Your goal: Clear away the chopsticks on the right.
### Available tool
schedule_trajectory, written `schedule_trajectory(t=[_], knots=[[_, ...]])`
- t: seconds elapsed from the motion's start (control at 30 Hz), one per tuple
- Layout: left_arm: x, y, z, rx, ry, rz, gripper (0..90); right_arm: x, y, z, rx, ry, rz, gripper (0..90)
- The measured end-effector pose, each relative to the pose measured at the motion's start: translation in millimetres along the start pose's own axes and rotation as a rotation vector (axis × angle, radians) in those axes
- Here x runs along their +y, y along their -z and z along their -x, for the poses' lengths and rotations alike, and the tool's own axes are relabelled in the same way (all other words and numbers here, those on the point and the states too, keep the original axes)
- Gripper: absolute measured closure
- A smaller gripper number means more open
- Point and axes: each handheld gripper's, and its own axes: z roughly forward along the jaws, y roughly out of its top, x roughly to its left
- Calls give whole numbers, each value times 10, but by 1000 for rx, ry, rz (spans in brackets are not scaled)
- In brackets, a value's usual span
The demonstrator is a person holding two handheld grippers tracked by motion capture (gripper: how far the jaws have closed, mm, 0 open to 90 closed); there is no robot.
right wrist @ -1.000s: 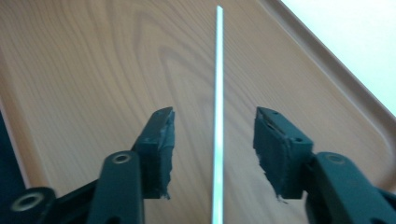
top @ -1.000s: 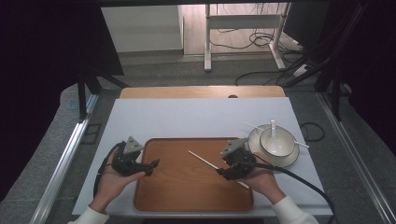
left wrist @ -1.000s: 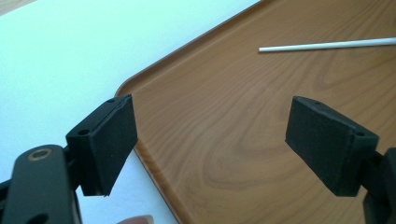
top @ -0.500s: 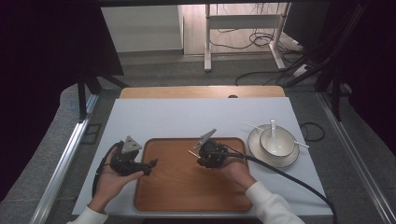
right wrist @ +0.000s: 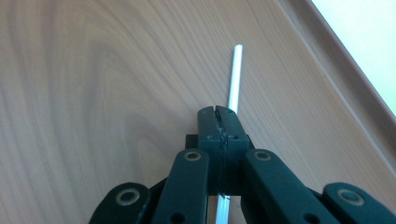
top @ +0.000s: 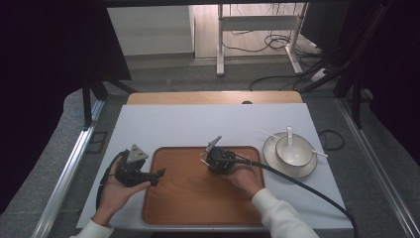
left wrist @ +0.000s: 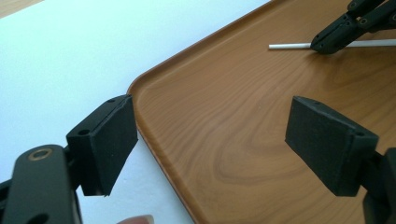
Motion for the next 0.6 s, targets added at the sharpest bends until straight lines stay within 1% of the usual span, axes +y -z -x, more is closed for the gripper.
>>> schedule_trajectory(t=[0.1, 0.13, 0.23, 0.3, 0.4, 0.53, 0.6], knots=[[-1, -5, 8, -3, -2, -3, 167, -9, 5, 7, -14, -1, -2, 897], [-1, -11, 10, -3, -2, -4, 167, -17, 15, 14, -30, -4, -12, 897], [-1, -12, 11, -3, -3, -4, 167, -37, 38, 23, -50, -12, -27, 897], [-1, -10, 11, -3, -2, -4, 167, -46, 49, 28, -53, -12, -31, 897], [-1, -3, 6, -2, -1, -2, 167, -99, 100, 53, -48, -26, -37, 897], [1, -4, 13, -3, -4, -3, 167, -235, 153, 102, -54, -62, -51, 898], [2, -5, 19, -4, -6, -3, 167, -250, 162, 108, -54, -67, -51, 898]])
